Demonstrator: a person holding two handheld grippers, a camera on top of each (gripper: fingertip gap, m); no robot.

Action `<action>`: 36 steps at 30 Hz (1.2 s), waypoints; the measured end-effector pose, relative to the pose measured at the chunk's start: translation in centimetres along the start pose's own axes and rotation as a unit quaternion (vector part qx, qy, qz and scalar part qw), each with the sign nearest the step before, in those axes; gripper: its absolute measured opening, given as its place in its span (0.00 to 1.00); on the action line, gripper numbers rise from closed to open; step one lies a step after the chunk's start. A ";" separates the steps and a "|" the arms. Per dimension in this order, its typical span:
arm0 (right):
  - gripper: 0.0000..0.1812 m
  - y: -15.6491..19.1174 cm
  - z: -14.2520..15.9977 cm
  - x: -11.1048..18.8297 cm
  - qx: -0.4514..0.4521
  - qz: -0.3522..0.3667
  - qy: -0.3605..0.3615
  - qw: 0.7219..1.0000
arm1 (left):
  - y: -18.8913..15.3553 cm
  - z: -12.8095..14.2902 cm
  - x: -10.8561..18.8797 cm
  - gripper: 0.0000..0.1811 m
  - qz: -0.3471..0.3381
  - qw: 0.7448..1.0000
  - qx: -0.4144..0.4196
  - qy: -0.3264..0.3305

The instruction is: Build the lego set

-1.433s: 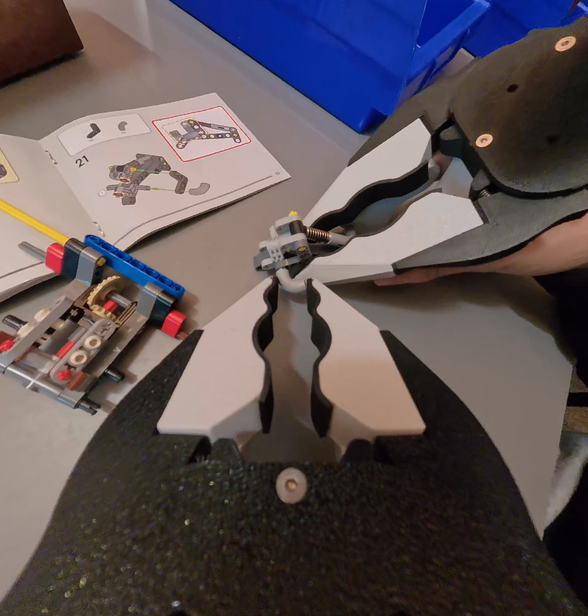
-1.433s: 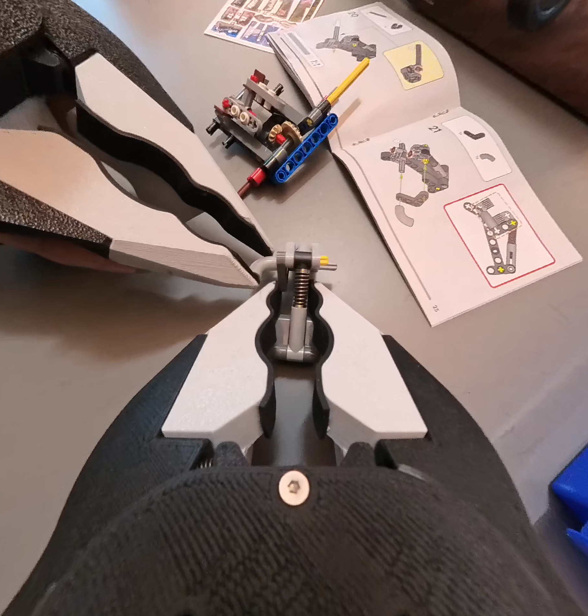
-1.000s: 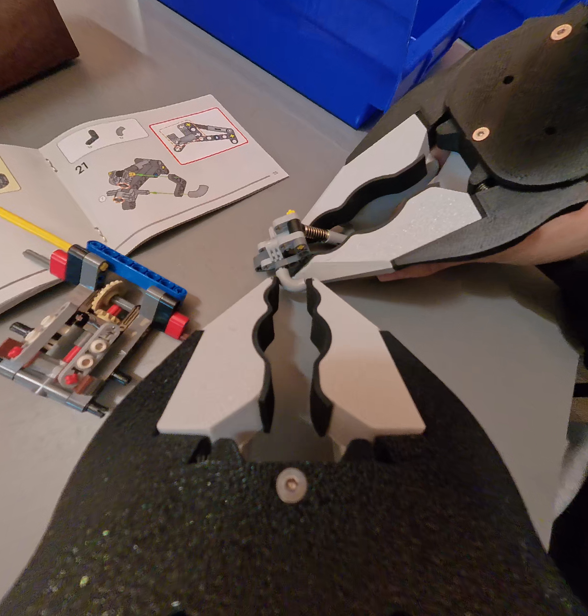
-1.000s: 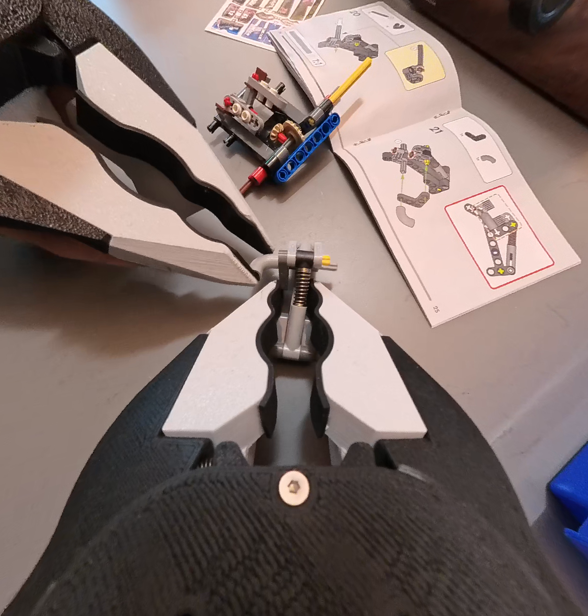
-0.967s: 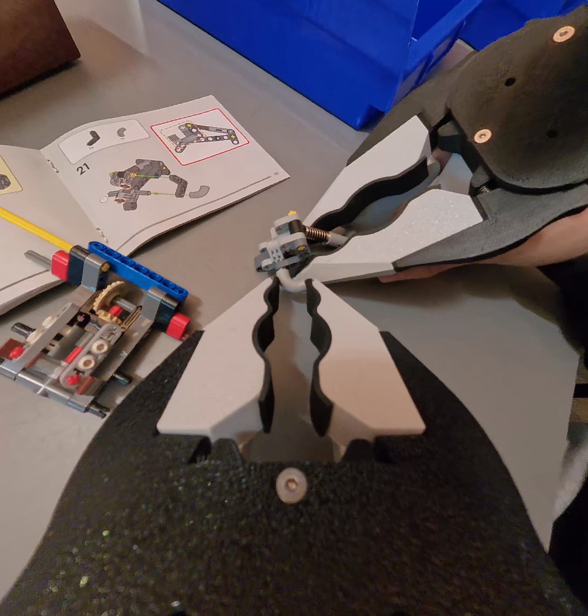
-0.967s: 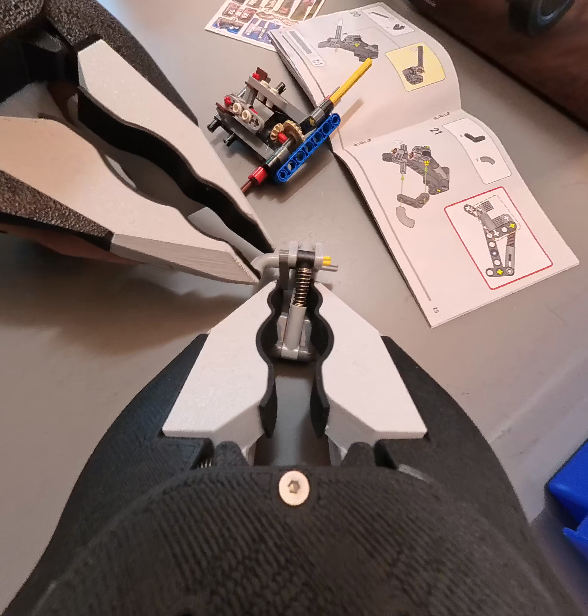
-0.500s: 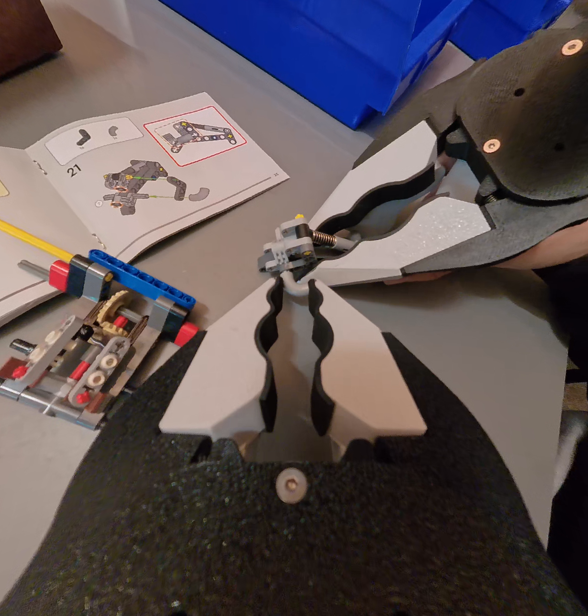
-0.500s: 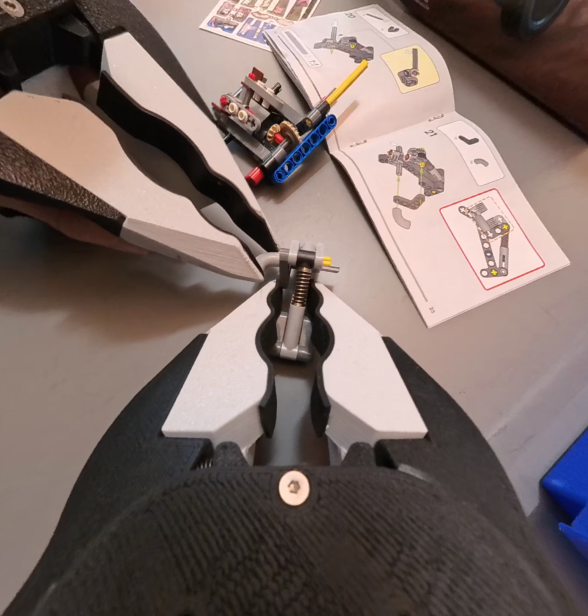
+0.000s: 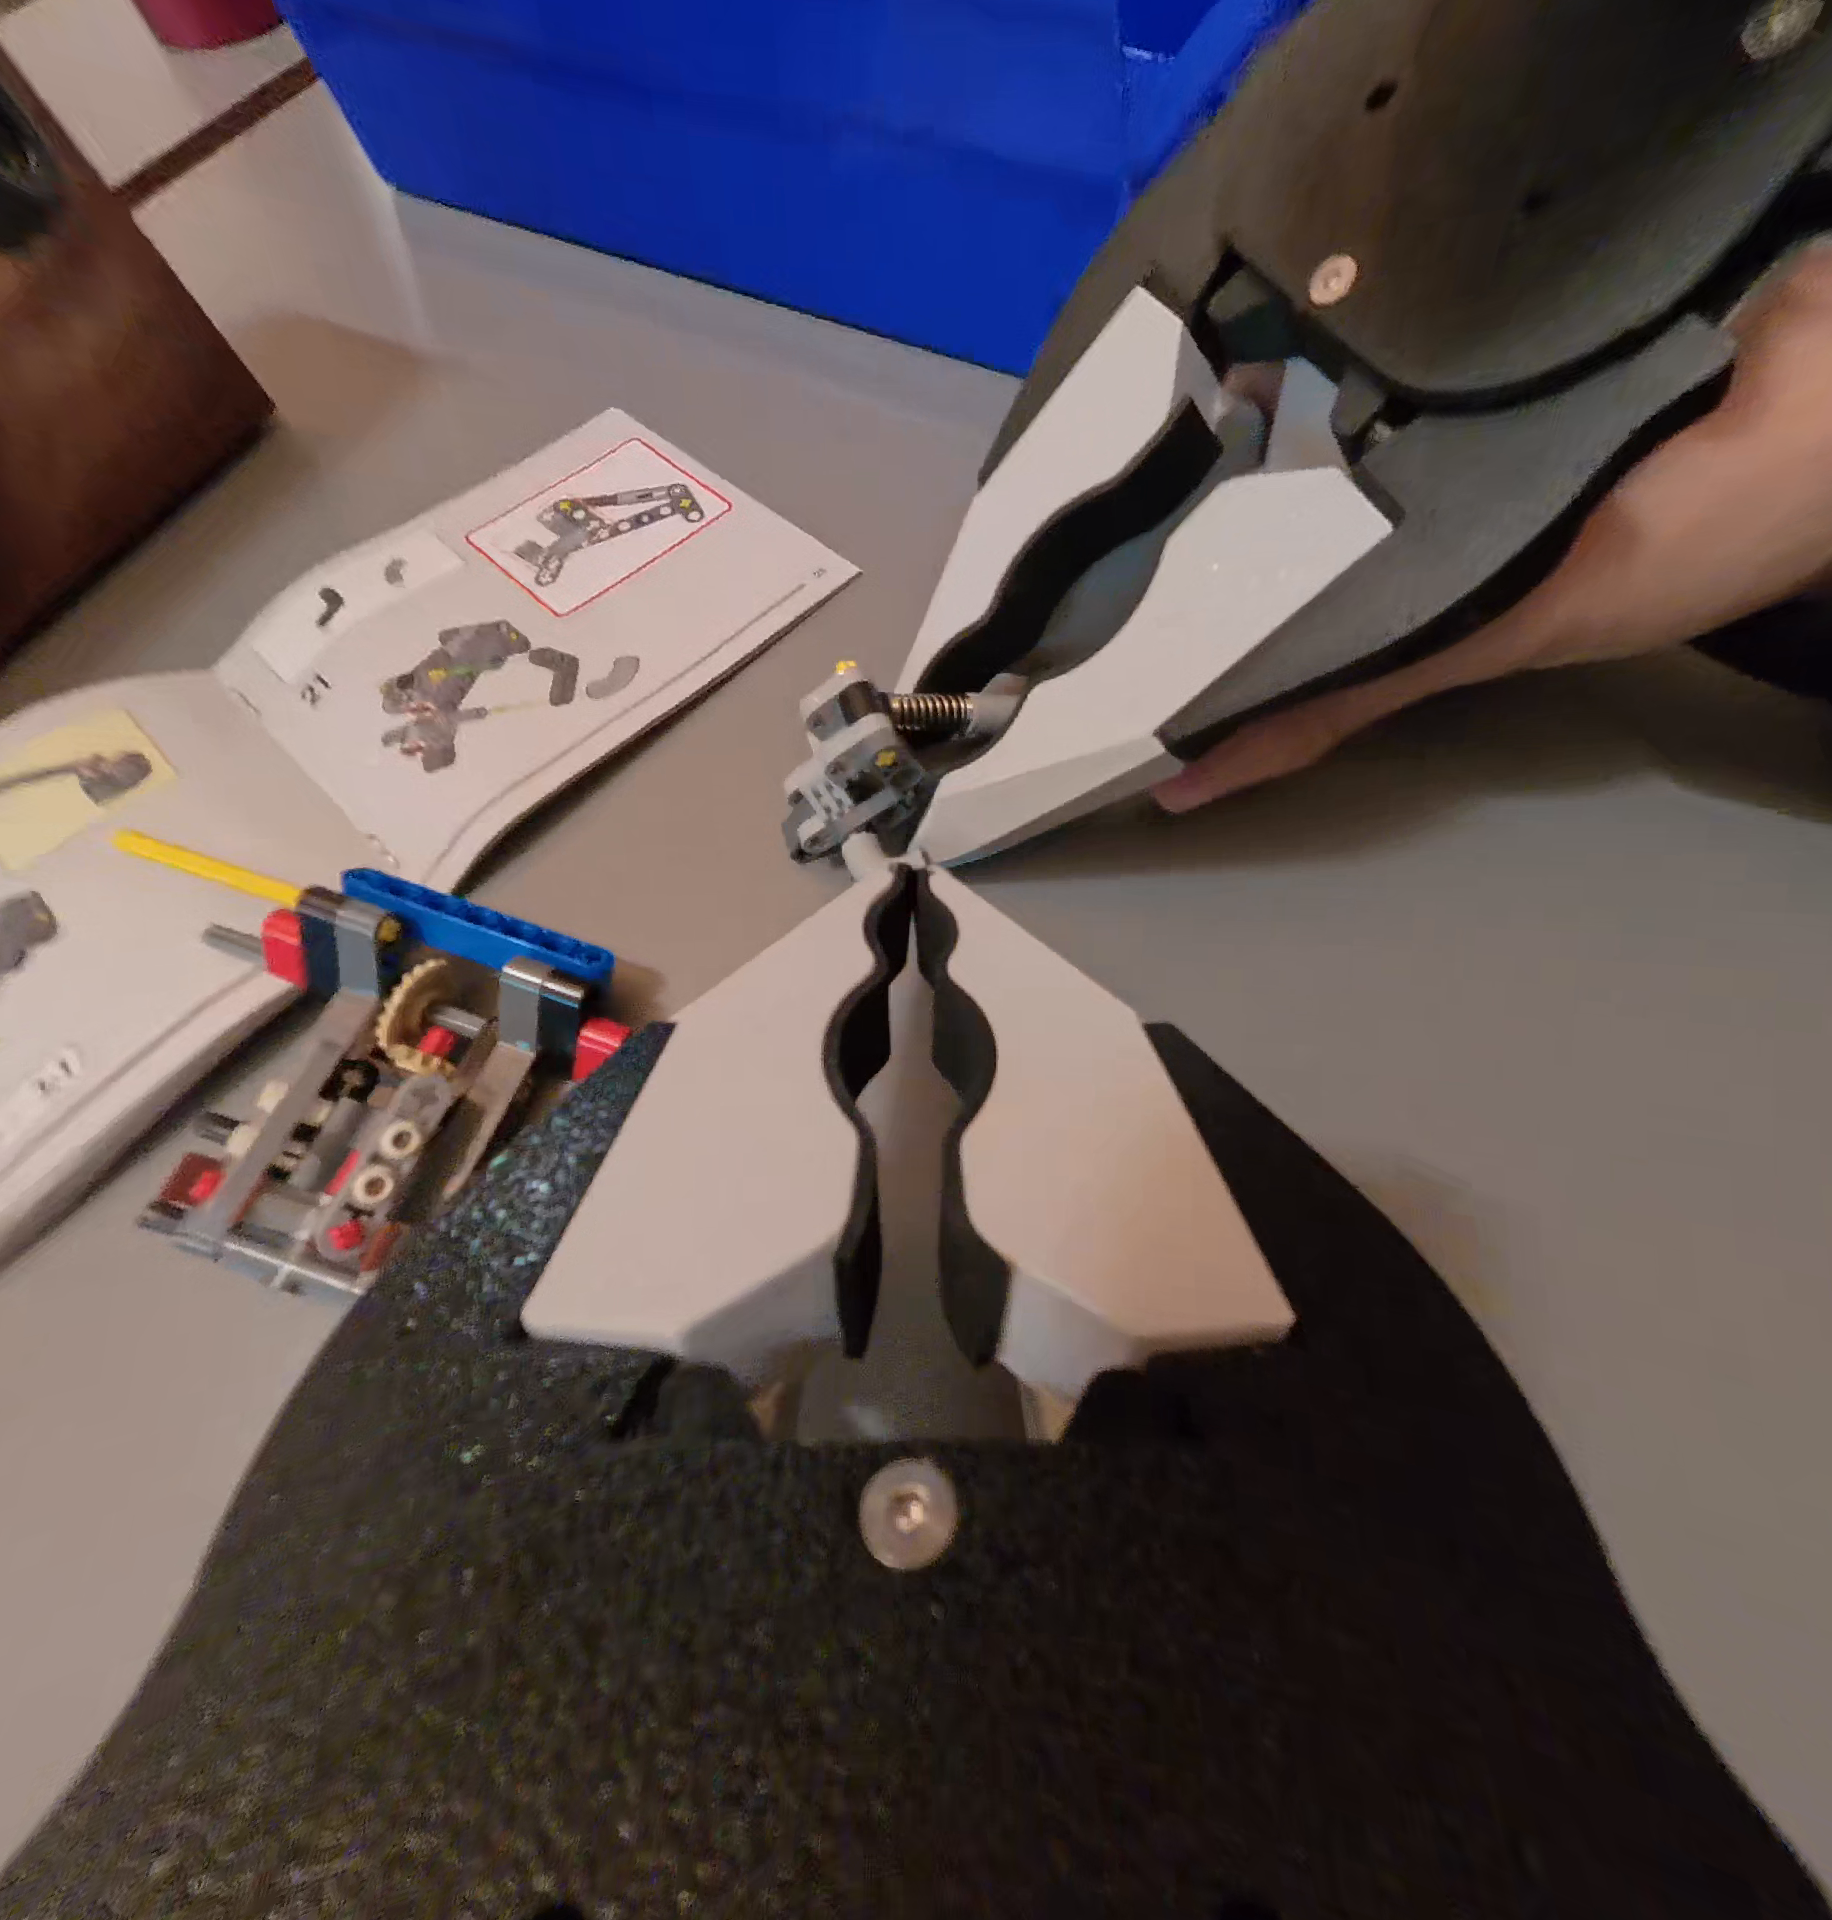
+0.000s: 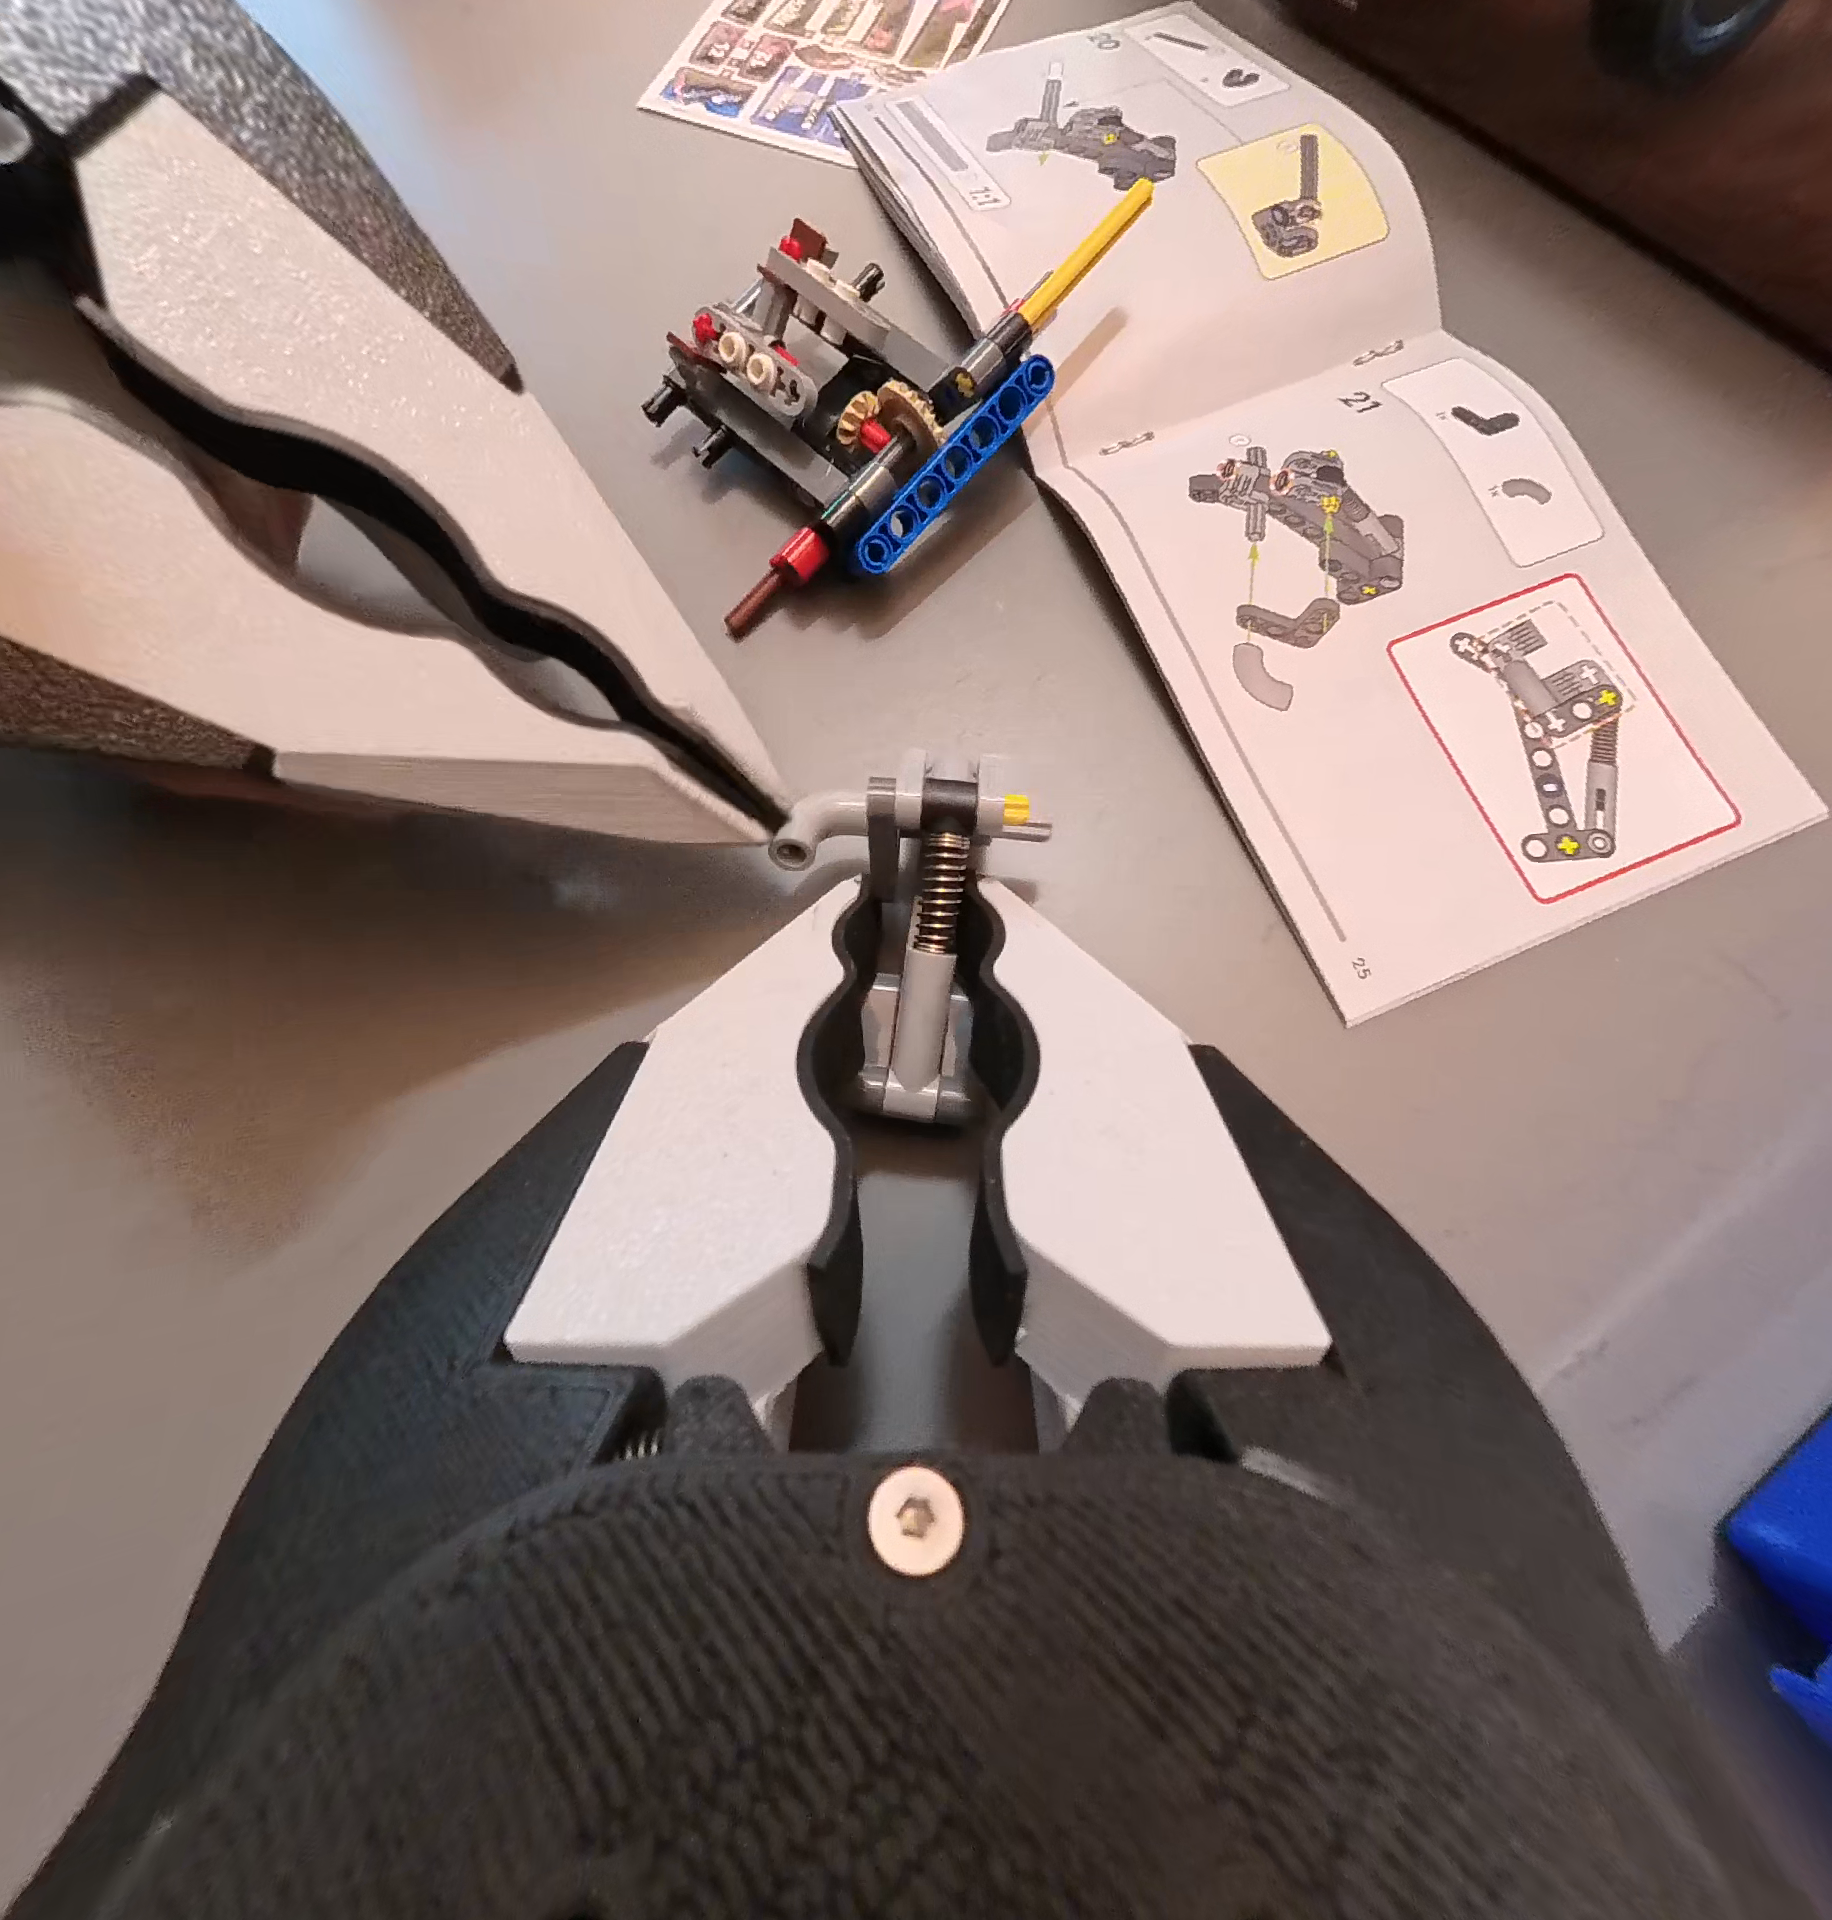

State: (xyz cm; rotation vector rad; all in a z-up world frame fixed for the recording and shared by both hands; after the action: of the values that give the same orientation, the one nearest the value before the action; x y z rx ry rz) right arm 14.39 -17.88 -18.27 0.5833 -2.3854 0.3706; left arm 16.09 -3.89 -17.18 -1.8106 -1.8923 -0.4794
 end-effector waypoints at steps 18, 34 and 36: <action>0.07 -0.1 0.0 0.0 -0.008 -0.026 0.001 1.000 | -2.0 2.1 -1.0 0.03 -0.181 0.899 -0.393 0.072; 0.07 0.0 0.0 0.1 -0.008 -0.034 0.002 0.999 | -1.9 2.5 -1.0 0.01 -0.176 0.864 -0.467 0.068; 0.07 0.0 0.0 0.1 -0.006 -0.035 0.002 0.999 | -1.9 2.6 -1.0 0.00 -0.175 0.855 -0.483 0.067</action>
State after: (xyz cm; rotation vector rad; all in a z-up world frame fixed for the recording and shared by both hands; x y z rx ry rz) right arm 14.30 -17.93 -18.18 0.6574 -2.3542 0.3253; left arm 14.00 -3.42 -19.74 -1.8373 -2.0345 -1.9134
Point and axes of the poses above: each gripper's, where its closed fingertips meet, x back along the fingers, z out of its underside, y = z × x across the jaws, the point moved 10 cm from there along x, back along the fingers, and after that the axes turned 13 degrees about z, right-handed, at the moved point
